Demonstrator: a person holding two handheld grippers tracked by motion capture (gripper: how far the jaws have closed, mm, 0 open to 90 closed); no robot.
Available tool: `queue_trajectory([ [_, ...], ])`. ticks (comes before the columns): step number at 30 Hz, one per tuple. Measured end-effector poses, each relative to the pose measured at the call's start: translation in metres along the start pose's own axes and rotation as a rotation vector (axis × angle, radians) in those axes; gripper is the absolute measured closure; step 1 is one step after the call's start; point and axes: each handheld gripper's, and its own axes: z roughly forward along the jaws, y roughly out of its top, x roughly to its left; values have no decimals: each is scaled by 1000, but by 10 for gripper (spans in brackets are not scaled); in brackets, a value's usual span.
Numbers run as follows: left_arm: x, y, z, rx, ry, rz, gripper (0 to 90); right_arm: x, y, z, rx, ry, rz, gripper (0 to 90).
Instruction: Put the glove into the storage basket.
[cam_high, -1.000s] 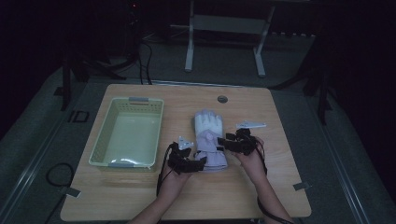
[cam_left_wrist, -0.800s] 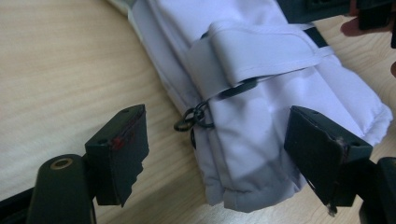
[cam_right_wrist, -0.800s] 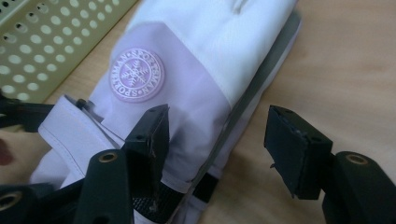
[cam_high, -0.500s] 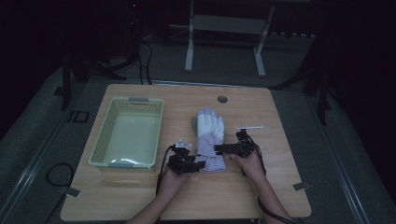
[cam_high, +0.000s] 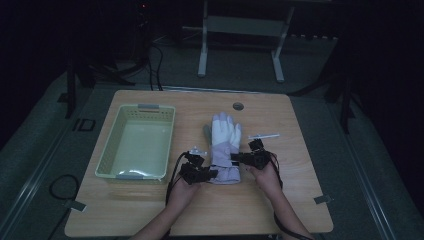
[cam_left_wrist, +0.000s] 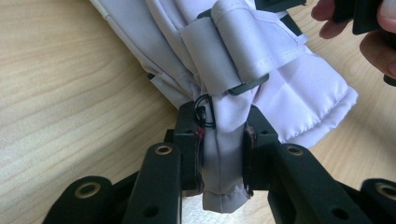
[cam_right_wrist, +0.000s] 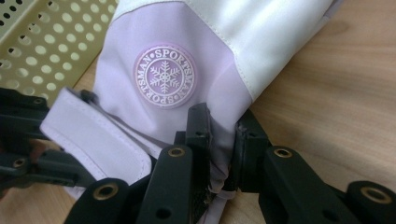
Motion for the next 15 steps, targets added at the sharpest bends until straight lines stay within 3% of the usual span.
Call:
queue_trajectory([
  [5,-4,7,-8,-1,-4,15,726,6,5,-7,-20,-16,-20,792],
  [15,-16,28,-35,-24,-10,82,729,24,21,-32,-76,-24,-57,794],
])
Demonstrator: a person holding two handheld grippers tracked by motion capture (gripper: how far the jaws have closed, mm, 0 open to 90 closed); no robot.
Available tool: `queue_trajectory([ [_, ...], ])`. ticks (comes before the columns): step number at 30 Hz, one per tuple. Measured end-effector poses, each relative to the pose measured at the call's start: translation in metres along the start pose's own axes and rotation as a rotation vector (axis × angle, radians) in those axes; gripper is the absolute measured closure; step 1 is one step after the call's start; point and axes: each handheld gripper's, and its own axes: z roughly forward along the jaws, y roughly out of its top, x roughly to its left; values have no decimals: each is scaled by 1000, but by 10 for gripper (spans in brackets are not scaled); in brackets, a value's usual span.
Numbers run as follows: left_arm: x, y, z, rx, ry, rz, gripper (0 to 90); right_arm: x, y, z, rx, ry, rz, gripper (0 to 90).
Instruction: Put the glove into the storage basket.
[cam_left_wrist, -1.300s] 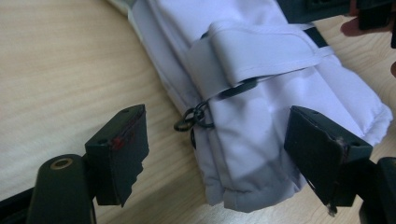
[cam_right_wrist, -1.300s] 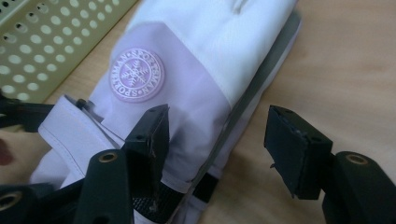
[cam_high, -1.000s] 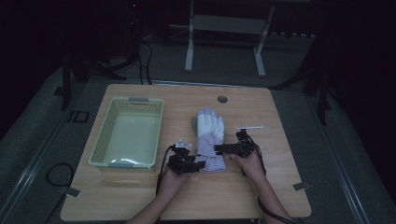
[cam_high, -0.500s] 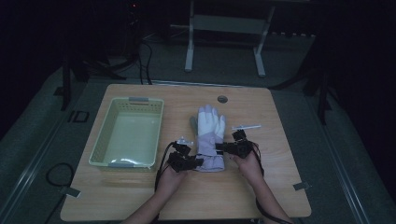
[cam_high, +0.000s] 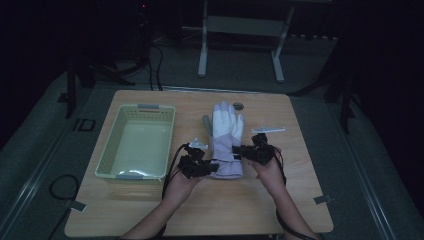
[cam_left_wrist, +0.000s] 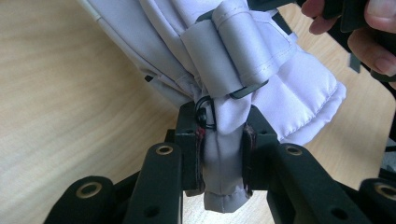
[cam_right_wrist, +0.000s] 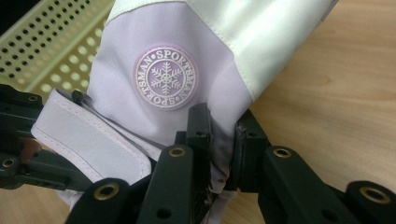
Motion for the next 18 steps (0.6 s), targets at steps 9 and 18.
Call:
queue_trajectory([
  [9,-3,21,-24,-10,4,43,730,15,21,-17,-51,-5,-12,794],
  [18,1,31,-38,2,-11,73,730,25,33,-23,-62,-5,-12,794],
])
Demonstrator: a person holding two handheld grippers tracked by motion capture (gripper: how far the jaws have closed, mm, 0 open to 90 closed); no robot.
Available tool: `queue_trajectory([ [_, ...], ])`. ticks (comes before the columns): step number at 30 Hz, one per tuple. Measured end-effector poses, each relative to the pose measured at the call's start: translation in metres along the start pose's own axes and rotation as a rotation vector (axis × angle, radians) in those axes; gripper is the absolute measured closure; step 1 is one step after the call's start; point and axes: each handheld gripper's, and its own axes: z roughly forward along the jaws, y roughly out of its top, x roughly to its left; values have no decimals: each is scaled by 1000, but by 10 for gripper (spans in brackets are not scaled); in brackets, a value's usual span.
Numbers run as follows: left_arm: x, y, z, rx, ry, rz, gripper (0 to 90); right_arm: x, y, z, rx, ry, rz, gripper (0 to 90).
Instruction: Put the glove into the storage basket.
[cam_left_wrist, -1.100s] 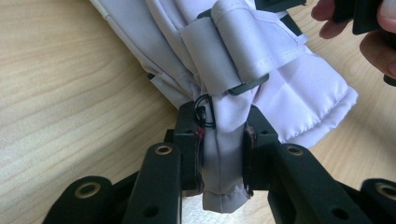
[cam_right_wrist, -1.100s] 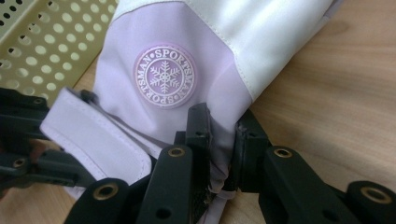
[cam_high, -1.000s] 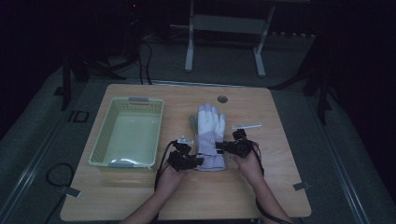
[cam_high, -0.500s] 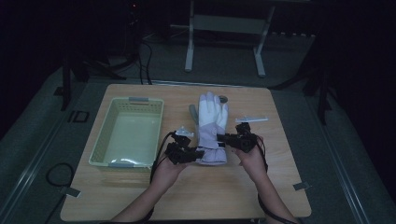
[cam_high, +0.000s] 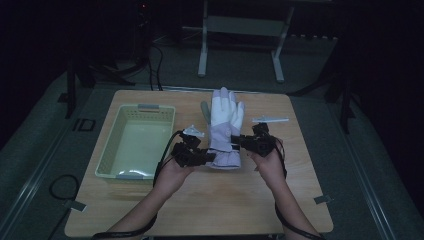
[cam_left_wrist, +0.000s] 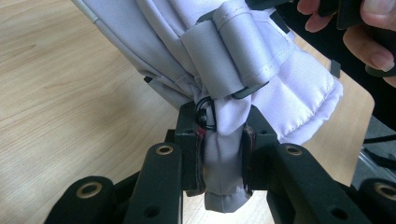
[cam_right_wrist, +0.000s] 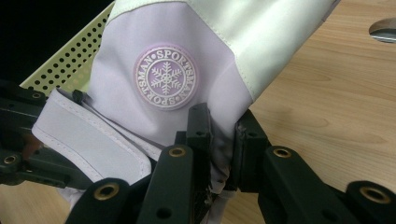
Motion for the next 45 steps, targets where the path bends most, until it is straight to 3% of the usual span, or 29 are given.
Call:
queue_trajectory([
  [13,10,2,-18,21,15,14,730,12,8,8,-3,3,-1,793],
  [34,40,-18,-71,19,84,-6,730,64,31,50,9,42,-40,794],
  [45,59,-34,-104,24,126,-20,730,94,41,78,16,85,-52,794],
])
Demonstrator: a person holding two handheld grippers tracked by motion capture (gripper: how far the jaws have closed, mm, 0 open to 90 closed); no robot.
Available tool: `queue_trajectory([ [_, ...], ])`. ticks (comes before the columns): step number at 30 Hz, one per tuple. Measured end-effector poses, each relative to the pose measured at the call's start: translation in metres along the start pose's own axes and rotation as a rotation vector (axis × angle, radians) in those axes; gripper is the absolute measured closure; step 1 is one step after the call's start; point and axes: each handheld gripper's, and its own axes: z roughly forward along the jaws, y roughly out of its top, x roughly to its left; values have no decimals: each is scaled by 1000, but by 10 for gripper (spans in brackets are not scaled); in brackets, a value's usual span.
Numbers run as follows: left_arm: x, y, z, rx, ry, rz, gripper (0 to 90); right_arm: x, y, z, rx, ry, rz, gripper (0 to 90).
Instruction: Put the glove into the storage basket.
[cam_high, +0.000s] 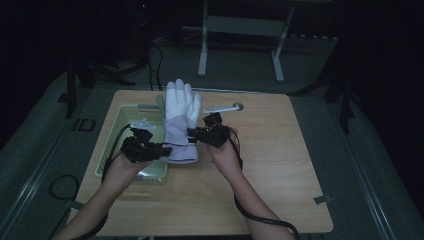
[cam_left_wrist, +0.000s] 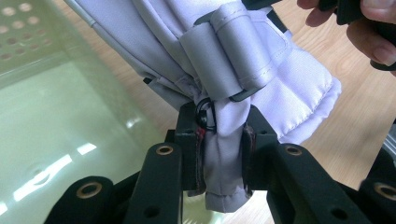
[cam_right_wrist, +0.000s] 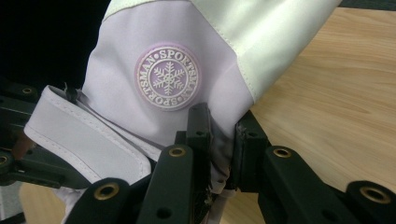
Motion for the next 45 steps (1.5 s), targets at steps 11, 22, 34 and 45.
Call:
queue_trajectory([
  [11,29,-23,-29,1,18,-16,730,31,9,35,12,34,-20,794],
  [22,57,-39,-53,38,31,-14,730,59,13,69,25,64,-6,794],
  [34,86,-63,-19,97,-8,-81,729,54,-6,111,106,13,-18,794],
  [45,99,-77,7,195,-33,-192,723,54,-15,136,238,-73,-42,793],
])
